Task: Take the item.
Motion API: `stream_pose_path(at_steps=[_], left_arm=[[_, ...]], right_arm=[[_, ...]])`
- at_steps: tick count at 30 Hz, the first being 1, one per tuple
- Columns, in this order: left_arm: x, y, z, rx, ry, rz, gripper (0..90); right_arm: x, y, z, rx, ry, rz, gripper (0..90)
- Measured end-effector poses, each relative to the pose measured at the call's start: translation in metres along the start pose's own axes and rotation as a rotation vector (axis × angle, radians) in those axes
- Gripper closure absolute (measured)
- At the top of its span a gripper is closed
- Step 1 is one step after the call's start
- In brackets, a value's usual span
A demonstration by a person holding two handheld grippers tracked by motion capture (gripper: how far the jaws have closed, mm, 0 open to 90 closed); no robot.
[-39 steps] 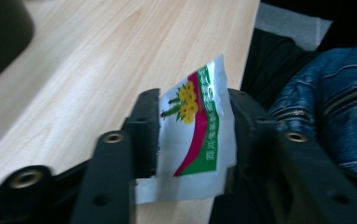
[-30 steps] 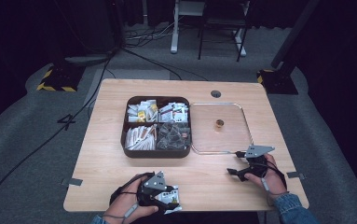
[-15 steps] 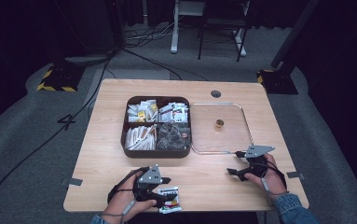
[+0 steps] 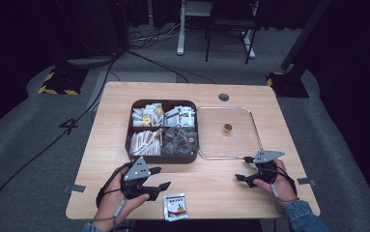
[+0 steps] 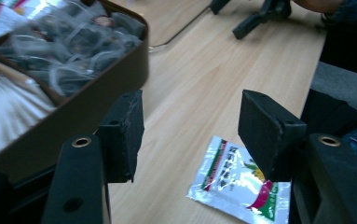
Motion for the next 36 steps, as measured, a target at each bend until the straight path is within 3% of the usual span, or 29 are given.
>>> stream_pose_path(at_steps=[10, 13, 14, 17, 27, 30, 36], left_arm=[[-0.028, 0.029, 0.005, 0.007, 0.003, -0.131, 38.8], [-0.036, 0.035, 0.009, -0.004, 0.004, -0.165, 38.3], [-0.044, 0.041, 0.014, -0.018, 0.009, -0.202, 38.2], [-0.055, 0.05, 0.024, -0.043, 0.013, -0.249, 37.9], [-0.081, 0.074, 0.05, -0.028, 0.113, -0.293, 37.8], [-0.091, 0.081, 0.065, -0.022, 0.178, -0.312, 37.8], [-0.102, 0.082, 0.081, -0.03, 0.211, -0.329, 37.7]], right_arm=[[0.0, 0.0, 0.0, -0.001, 0.001, 0.002, 17.0], [0.0, 0.0, 0.0, -0.001, 0.001, 0.002, 16.9], [0.0, 0.0, 0.0, -0.001, 0.001, 0.002, 17.0], [0.0, 0.0, 0.0, -0.001, 0.001, 0.002, 17.0], [0.0, 0.0, 0.0, -0.001, 0.001, 0.002, 17.0], [0.0, 0.0, 0.0, 0.0, 0.0, 0.0, 17.0], [0.0, -0.001, -0.001, 0.001, -0.002, 0.002, 17.0]])
Point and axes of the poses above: each handheld gripper's, and its own axes: y roughly backward along the jaws, z roughly out of its underside, x roughly to its right, the point moved 9 cm from there along -y, roughly forward along the jaws, and after that the axes turned 4 degrees about z, right-handed, at the moved point
